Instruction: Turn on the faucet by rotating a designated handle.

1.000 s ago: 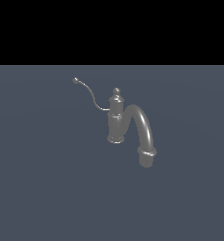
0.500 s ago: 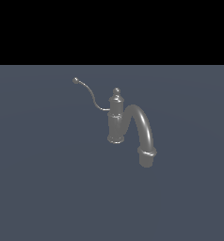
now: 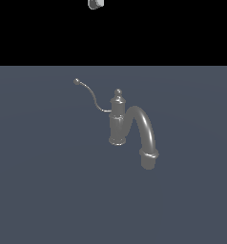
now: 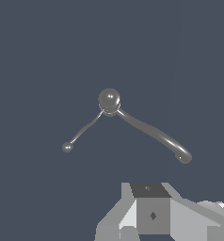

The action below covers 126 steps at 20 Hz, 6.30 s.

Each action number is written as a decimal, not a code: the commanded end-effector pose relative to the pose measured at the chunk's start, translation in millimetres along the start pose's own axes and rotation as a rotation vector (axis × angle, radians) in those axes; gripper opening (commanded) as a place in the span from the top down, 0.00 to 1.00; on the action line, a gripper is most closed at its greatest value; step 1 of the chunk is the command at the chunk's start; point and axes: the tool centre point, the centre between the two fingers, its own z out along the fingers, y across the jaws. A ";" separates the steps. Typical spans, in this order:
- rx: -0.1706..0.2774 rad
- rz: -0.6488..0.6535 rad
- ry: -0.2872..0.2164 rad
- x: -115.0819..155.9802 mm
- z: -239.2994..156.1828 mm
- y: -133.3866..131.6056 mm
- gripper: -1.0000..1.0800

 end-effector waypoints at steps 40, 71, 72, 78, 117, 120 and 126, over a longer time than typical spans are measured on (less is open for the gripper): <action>0.004 0.645 -0.016 34.5 162.1 -132.8 1.00; 0.004 0.645 -0.016 -19.7 162.1 -58.0 1.00; 0.004 0.645 -0.016 -21.7 162.1 -55.2 1.00; 0.012 0.651 -0.013 -12.5 160.7 -41.4 1.00; 0.004 0.644 -0.016 71.1 164.5 94.1 1.00; 0.008 0.615 -0.015 63.5 162.5 81.2 1.00; 0.007 0.621 -0.015 85.7 163.2 80.2 1.00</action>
